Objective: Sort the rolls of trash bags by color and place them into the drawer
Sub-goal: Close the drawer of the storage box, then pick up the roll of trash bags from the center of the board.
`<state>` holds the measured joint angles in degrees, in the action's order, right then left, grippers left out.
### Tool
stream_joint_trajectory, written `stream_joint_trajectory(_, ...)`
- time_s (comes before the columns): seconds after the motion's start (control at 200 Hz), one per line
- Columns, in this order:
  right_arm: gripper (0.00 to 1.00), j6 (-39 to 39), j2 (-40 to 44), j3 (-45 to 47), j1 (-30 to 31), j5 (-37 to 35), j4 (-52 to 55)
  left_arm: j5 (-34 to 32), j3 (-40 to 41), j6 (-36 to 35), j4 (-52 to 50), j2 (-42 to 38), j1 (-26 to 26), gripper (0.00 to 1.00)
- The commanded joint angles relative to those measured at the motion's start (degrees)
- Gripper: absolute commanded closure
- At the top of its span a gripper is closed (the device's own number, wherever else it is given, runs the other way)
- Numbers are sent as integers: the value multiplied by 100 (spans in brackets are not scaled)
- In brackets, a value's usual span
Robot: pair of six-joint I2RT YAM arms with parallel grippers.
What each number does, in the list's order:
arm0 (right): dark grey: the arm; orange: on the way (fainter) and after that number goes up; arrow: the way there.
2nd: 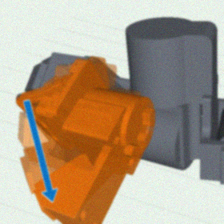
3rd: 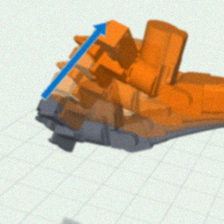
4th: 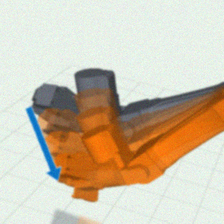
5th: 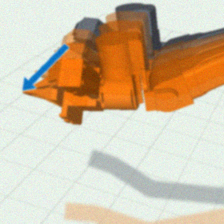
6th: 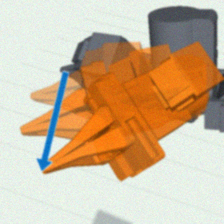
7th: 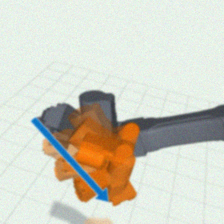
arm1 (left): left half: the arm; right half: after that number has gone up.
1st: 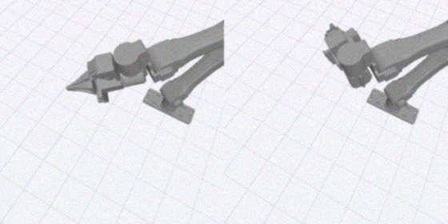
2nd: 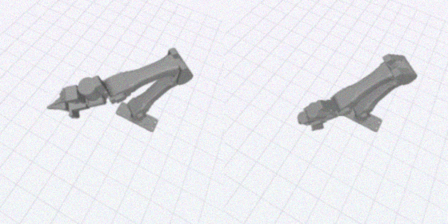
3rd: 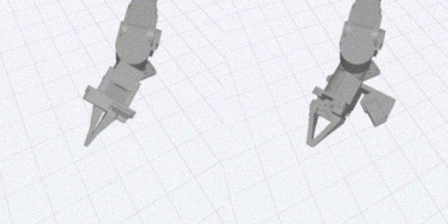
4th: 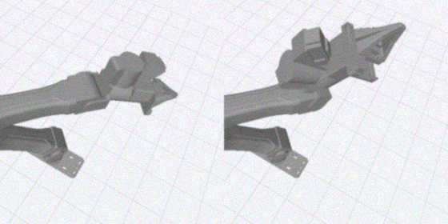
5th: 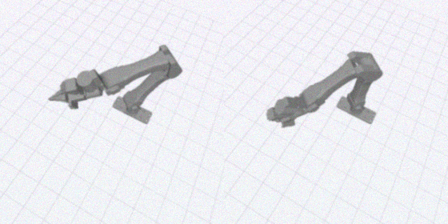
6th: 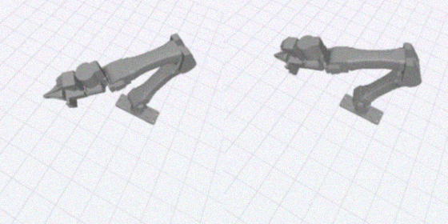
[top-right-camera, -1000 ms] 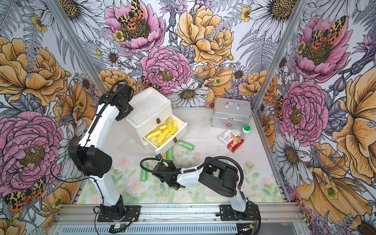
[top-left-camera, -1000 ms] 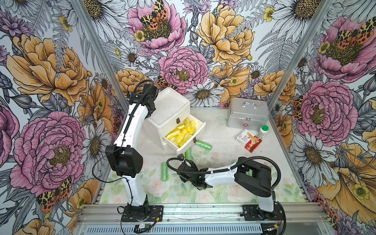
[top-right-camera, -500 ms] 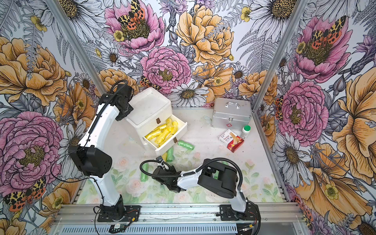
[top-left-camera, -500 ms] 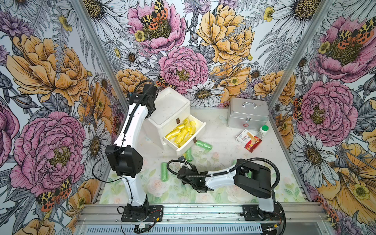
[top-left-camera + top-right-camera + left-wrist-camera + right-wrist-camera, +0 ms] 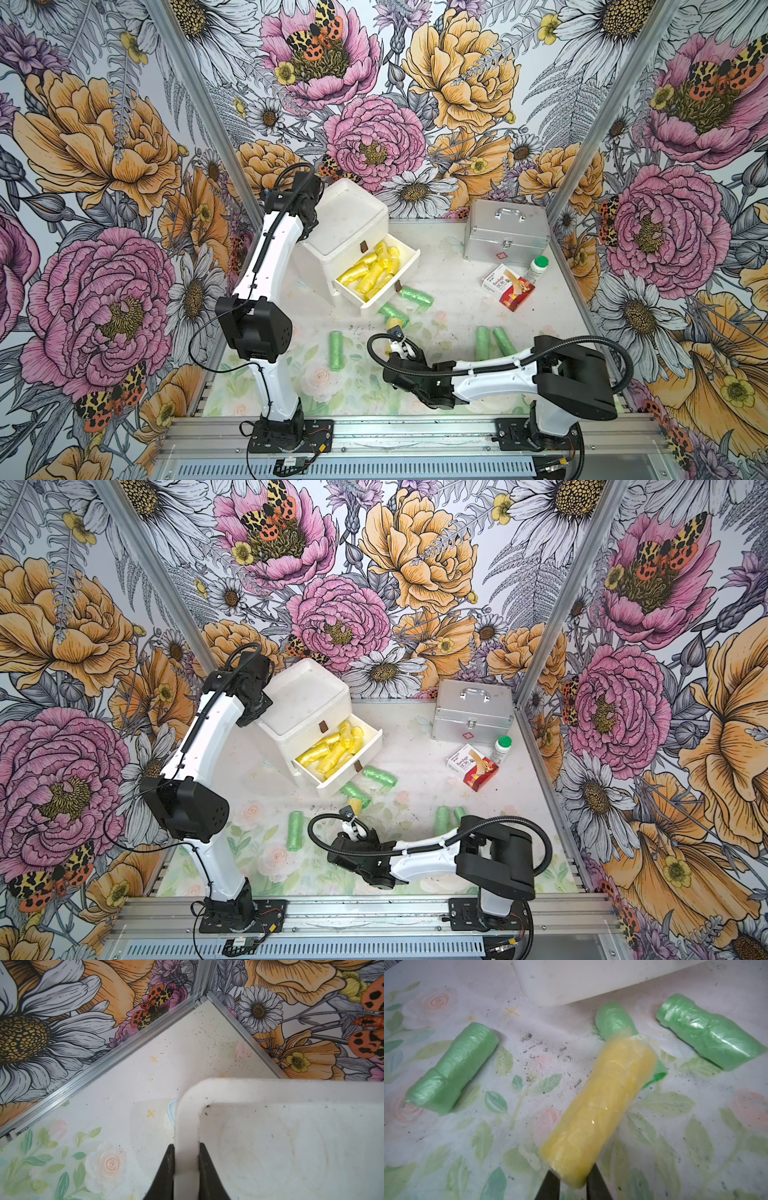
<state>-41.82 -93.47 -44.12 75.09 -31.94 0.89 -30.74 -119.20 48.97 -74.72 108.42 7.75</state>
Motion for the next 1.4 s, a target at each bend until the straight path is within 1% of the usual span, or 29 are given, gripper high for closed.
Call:
stream_joint_trajectory(0.0, 77, -318, 412, 278, 16, -98, 292, 233, 233, 82, -418, 317, 37, 100)
stream_joint_trajectory(0.11, 76, -469, 798, 507, -19, -1, 516, 279, 238, 89, -412, 345, 38, 100)
stream_joint_trajectory(0.2, 76, -607, 975, 571, -168, 147, 699, 293, 248, 121, -413, 346, 55, 100)
stream_joint_trajectory(0.44, 75, -1134, 840, 673, -565, 746, 838, 330, 237, 122, -419, 382, 104, 100)
stream_joint_trajectory(0.515, 74, -1267, 866, 735, -634, 815, 838, 312, 256, 122, -412, 362, 95, 100)
stream_joint_trajectory(0.701, 63, -1692, 1101, 740, -1003, 1245, 886, 300, 256, 129, -413, 347, 86, 100)
stream_joint_trajectory(0.851, 55, -2010, 1328, 548, -1367, 1917, 892, 324, 226, 127, -412, 361, 101, 100)
stream_joint_trajectory(0.946, 53, -2120, 1367, 379, -1531, 2265, 921, 335, 230, 130, -412, 354, 104, 100)
stream_joint_trajectory(1.081, 51, -2241, 1208, 186, -1763, 2649, 935, 359, 257, 157, -407, 353, 123, 100)
stream_joint_trajectory(1.391, 51, -2421, 410, -104, -1890, 2904, 933, 385, 264, 139, -408, 399, 141, 100)
